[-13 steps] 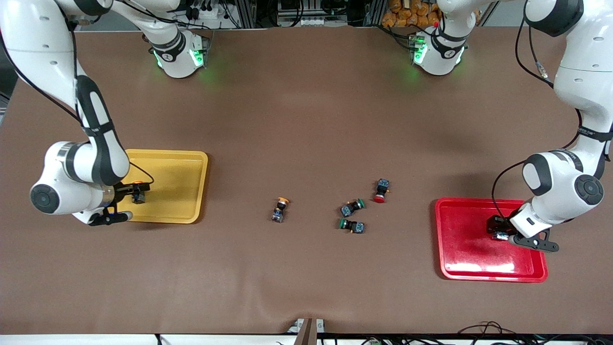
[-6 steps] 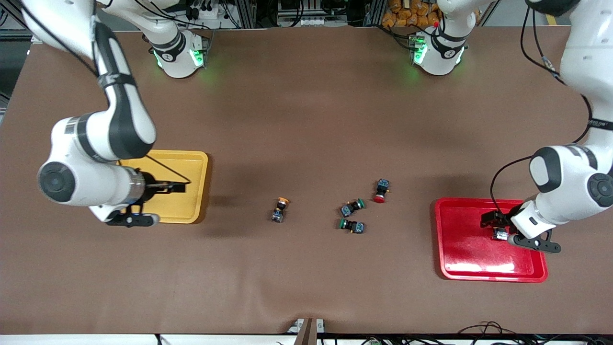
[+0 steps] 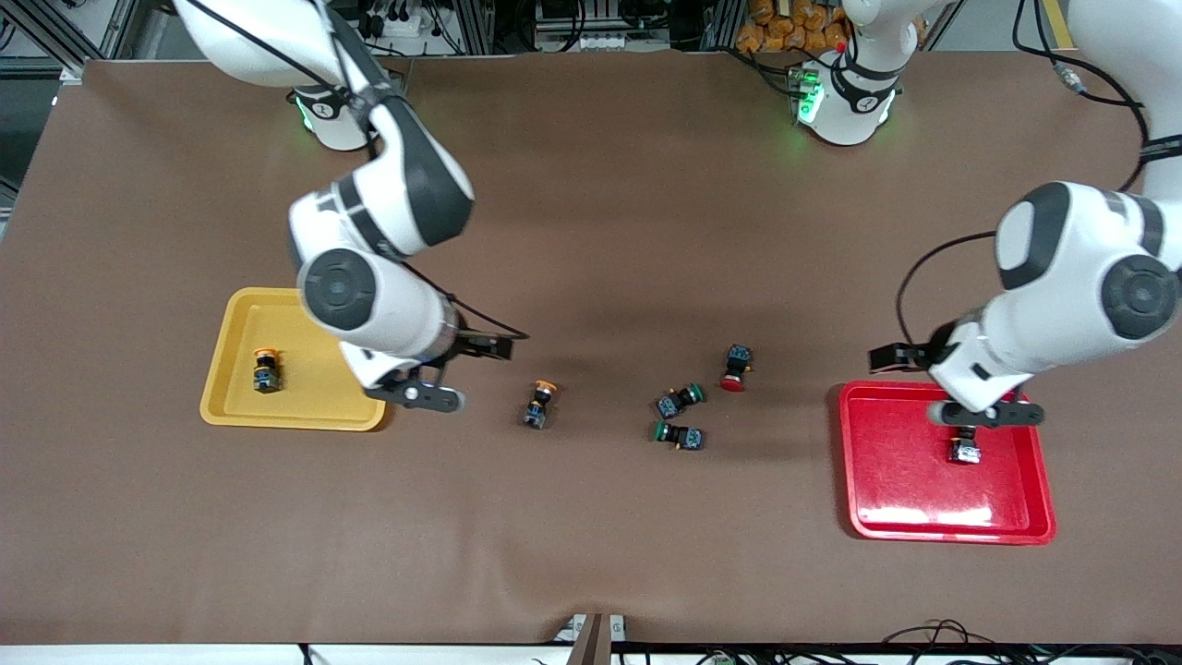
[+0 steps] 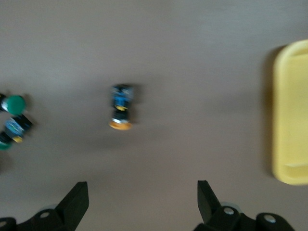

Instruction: Place red and yellow buttons in trays

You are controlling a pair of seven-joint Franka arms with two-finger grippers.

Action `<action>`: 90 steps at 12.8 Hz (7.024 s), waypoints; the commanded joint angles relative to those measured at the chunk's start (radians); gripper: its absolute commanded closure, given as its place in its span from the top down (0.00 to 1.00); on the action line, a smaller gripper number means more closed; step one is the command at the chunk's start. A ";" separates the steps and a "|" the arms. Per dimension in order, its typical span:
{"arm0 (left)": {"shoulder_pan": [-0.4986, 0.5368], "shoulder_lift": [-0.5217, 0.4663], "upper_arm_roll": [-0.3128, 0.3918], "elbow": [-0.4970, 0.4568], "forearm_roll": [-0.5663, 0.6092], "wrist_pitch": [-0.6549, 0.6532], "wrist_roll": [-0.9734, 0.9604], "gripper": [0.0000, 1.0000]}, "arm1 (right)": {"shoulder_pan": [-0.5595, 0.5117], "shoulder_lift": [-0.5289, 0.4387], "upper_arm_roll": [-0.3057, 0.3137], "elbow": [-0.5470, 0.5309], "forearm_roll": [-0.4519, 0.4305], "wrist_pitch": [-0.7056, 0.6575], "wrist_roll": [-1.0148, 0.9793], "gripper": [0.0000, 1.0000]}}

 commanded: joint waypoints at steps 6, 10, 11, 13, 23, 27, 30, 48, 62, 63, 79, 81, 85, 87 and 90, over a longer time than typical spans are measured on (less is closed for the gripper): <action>-0.160 0.142 -0.013 -0.014 0.012 0.227 -0.294 1.00 | 0.065 0.299 -0.010 0.068 0.020 0.314 0.056 1.00; -0.165 0.179 -0.007 -0.013 0.107 0.261 -0.334 1.00 | 0.071 0.354 -0.010 0.073 0.019 0.359 0.049 1.00; -0.168 0.184 -0.004 -0.013 0.110 0.264 -0.334 1.00 | 0.071 0.354 -0.010 0.073 0.019 0.362 0.053 0.85; -0.283 0.171 0.108 -0.010 0.105 0.276 -0.337 1.00 | 0.069 0.353 -0.010 0.074 0.019 0.361 0.056 0.29; -0.690 0.037 0.496 -0.293 -0.149 0.618 -0.193 1.00 | 0.003 0.134 -0.008 0.076 0.033 0.034 0.075 0.06; -0.770 0.009 0.534 -0.436 -0.140 0.711 -0.132 1.00 | -0.075 -0.090 -0.010 0.067 0.031 -0.265 0.047 0.06; -0.763 0.021 0.536 -0.532 -0.139 0.821 0.026 1.00 | -0.147 -0.155 -0.013 0.059 0.030 -0.412 -0.066 0.08; -0.699 0.023 0.599 -0.438 -0.137 0.808 0.157 0.00 | -0.475 -0.149 -0.018 -0.626 -0.093 0.273 -0.819 0.11; -0.355 0.276 0.609 -0.054 -0.217 0.618 0.410 0.00 | -0.504 -0.312 -0.018 -0.513 -0.093 0.048 -0.815 1.00; -0.353 0.283 0.609 -0.054 -0.217 0.620 0.410 0.00 | -0.503 -0.360 -0.018 -0.513 -0.093 0.026 -0.809 1.00; -0.365 -0.107 0.596 0.137 -0.209 -0.148 0.336 1.00 | -0.704 -0.601 0.145 -0.297 -0.174 -0.310 -0.801 1.00; -0.352 -0.210 0.538 0.138 -0.177 -0.207 0.306 1.00 | -0.692 -0.601 0.137 -0.286 -0.171 -0.324 -0.801 1.00; -0.350 -0.384 0.530 0.121 -0.166 -0.306 0.301 1.00 | -0.601 -0.594 0.079 -0.252 -0.161 -0.324 -0.729 1.00; -0.352 -0.430 0.530 0.125 -0.166 -0.351 0.298 1.00 | -0.580 -0.592 0.077 -0.251 -0.161 -0.325 -0.729 1.00; -0.356 -0.433 0.536 0.136 -0.169 -0.370 0.301 1.00 | -0.572 -0.589 0.065 -0.249 -0.159 -0.325 -0.734 1.00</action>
